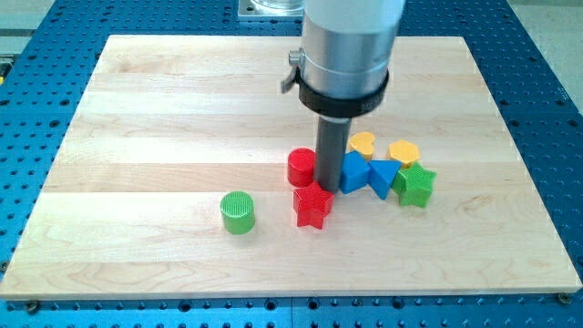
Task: Separate blue blocks
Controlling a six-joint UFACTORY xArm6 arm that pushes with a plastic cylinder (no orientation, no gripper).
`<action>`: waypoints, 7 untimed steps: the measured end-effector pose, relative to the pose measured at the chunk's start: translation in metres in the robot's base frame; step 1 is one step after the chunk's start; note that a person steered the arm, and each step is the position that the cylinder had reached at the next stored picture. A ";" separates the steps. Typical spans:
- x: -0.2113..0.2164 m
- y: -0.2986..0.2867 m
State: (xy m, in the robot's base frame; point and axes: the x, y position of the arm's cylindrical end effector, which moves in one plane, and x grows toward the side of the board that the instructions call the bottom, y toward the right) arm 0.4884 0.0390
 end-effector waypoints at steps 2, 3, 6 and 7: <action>-0.051 0.032; -0.049 0.078; -0.010 0.063; -0.015 0.055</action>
State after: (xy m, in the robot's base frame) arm 0.4734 0.0939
